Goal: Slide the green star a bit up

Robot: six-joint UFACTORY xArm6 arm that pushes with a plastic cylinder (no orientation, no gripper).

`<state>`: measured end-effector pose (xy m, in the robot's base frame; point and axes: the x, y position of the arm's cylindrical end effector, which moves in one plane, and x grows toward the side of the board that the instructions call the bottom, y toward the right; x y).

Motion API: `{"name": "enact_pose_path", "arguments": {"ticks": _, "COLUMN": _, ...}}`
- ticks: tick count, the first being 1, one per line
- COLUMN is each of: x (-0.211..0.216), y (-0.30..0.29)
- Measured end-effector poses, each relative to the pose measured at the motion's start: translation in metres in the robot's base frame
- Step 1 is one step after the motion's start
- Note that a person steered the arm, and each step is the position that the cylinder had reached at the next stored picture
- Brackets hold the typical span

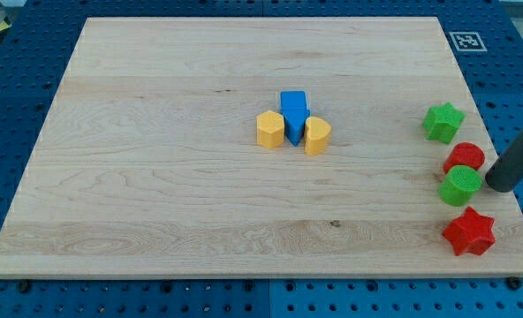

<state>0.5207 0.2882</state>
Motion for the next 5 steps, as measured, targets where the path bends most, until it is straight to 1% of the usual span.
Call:
{"name": "enact_pose_path", "arguments": {"ticks": 1, "x": -0.011, "y": 0.038}}
{"name": "enact_pose_path", "arguments": {"ticks": 2, "x": -0.045, "y": 0.040}}
{"name": "enact_pose_path", "arguments": {"ticks": 3, "x": -0.080, "y": 0.004}}
{"name": "enact_pose_path", "arguments": {"ticks": 4, "x": -0.103, "y": -0.040}}
{"name": "enact_pose_path", "arguments": {"ticks": 5, "x": -0.099, "y": -0.052}}
